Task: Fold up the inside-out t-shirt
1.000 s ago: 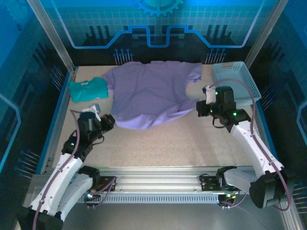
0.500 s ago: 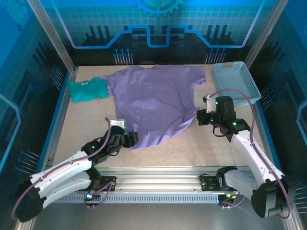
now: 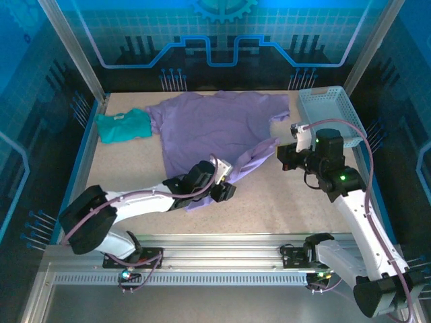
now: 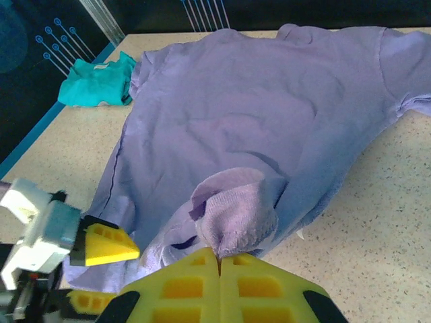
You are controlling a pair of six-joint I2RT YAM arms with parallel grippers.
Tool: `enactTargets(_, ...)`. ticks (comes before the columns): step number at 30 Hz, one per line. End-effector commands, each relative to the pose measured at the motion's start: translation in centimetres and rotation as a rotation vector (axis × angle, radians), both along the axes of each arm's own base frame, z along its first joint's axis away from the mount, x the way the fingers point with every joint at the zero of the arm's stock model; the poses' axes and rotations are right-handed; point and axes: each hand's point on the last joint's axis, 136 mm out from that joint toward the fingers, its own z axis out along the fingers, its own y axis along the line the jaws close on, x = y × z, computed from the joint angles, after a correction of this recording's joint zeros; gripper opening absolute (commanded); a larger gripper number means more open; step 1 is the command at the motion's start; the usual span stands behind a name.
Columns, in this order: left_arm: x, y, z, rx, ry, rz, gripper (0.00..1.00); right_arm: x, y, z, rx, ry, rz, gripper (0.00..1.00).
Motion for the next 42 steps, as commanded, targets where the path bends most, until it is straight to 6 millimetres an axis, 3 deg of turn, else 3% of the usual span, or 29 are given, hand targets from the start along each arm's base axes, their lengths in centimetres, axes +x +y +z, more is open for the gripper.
enactTargets(1, 0.9, -1.2, 0.6, 0.012, -0.057, -0.047, 0.46, -0.3, -0.1, 0.9, 0.004, -0.005, 0.011, 0.0)
enactTargets(4, 1.6, -1.1, -0.1, 0.028, -0.051, -0.032, 0.35, -0.3, -0.2, 0.8, -0.001, -0.002, 0.011, 0.0)
enactTargets(10, 2.7, -1.1, -0.7, 0.044, -0.042, -0.012, 0.28, -0.4, -0.3, 0.7, -0.008, 0.0, 0.005, 0.0)
enactTargets(18, 3.5, -0.5, -1.3, 0.042, -0.021, 0.012, 0.06, -0.2, -0.6, 0.4, -0.021, 0.0, -0.011, 0.0)
enactTargets(20, 3.3, -0.4, -0.5, 0.011, -0.011, 0.012, 0.0, 0.0, -1.1, -0.1, -0.037, 0.015, -0.041, 0.0)
enactTargets(26, 1.6, 0.2, 4.8, -0.196, 0.019, 0.005, 0.0, 1.1, -3.6, -4.2, -0.114, 0.133, -0.204, 0.01)
enactTargets(31, 0.7, 0.9, 7.2, -0.257, 0.052, -0.014, 0.0, 3.4, -4.8, -6.9, -0.229, 0.198, -0.275, 0.07)
enactTargets(34, 1.1, 1.5, 8.2, -0.259, 0.058, 0.016, 0.0, 4.6, -5.9, -7.5, -0.293, 0.216, -0.328, 0.15)
enactTargets(36, 1.7, 1.9, 9.3, -0.284, 0.061, 0.055, 0.0, 4.9, -6.7, -7.0, -0.329, 0.211, -0.375, 0.27)
enactTargets(38, 2.0, 2.2, 10.7, -0.32, 0.061, 0.077, 0.0, 4.6, -6.0, -6.0, -0.349, 0.138, -0.362, 0.41)
enactTargets(39, 2.1, 2.3, 11.2, -0.328, 0.062, 0.085, 0.0, 4.2, -4.7, -5.4, -0.354, 0.083, -0.313, 0.45)
enactTargets(42, 2.8, 3.1, 12.4, -0.335, 0.078, 0.124, 0.0, 1.2, 1.5, -5.7, -0.318, -0.069, -0.048, 0.55)
